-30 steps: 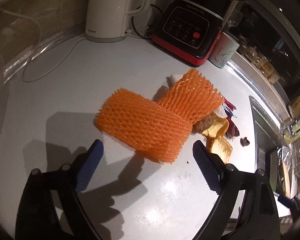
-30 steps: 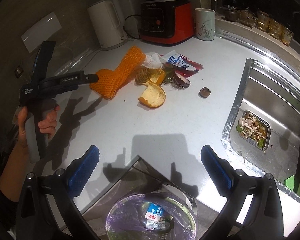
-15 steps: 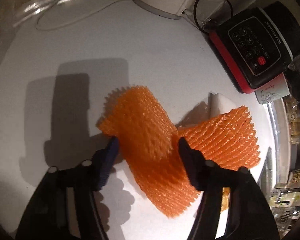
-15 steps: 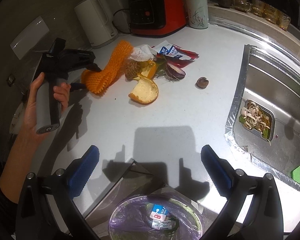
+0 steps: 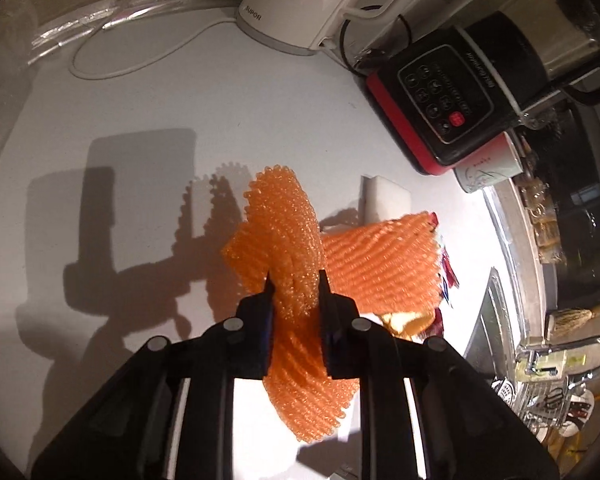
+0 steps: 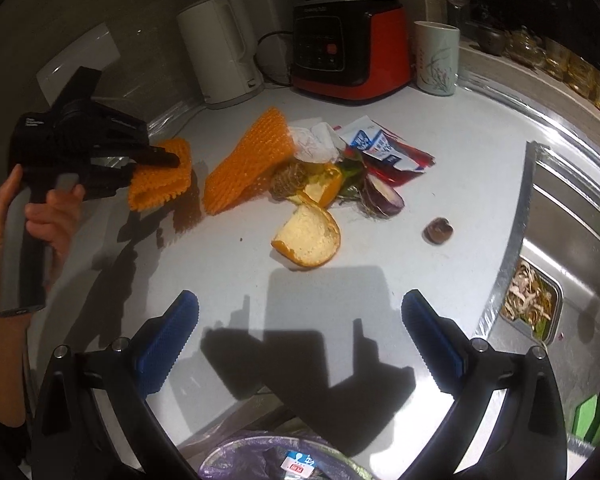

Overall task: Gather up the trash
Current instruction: 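Lift the foam net with the left gripper while the right gripper grasps the bread crust, then carry net and bread crust over the bin and open both grippers, then grasp the second orange foam net with the left gripper while the right gripper grasps the chestnut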

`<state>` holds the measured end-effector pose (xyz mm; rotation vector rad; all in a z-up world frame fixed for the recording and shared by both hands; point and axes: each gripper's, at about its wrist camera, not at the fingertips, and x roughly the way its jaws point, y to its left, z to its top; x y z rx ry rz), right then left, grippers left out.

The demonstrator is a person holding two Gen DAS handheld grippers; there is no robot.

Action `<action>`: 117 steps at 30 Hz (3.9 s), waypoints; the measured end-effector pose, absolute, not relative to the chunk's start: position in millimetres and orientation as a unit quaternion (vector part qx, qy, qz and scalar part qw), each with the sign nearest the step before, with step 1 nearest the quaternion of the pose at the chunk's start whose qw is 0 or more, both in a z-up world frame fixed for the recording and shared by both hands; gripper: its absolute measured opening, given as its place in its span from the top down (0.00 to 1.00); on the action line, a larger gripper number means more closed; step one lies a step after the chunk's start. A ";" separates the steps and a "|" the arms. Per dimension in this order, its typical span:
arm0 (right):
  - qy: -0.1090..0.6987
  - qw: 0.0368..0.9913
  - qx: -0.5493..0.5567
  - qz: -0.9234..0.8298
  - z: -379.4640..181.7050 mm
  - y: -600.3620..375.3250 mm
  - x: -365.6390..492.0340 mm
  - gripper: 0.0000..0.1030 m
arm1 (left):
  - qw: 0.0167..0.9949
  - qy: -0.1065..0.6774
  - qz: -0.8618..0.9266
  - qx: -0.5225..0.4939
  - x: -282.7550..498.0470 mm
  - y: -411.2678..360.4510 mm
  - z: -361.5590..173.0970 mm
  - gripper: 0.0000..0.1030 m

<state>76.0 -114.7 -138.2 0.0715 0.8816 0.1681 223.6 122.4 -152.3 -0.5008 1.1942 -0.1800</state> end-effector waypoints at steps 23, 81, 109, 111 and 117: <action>0.427 0.891 -0.050 0.149 -148.2 -96.7 92.4 0.95 | 0.845 0.507 -0.097 -0.142 103.3 133.5 -119.0 0.82; 0.531 0.825 0.074 0.178 -225.6 -130.2 -181.4 0.95 | 0.842 0.511 -0.153 0.081 -184.4 27.8 -212.0 0.08; 0.455 0.886 0.060 0.065 -129.2 -151.3 -94.0 0.02 | 0.878 0.450 -0.155 0.059 -17.9 38.5 -139.9 0.08; 0.448 0.890 0.059 0.056 -120.8 -154.9 -86.0 0.02 | 0.880 0.443 -0.163 0.056 10.0 37.4 -137.2 0.08; 0.455 0.888 0.064 0.026 -116.8 -164.0 -64.5 0.02 | 0.888 0.404 -0.203 0.088 87.7 29.7 -133.5 0.07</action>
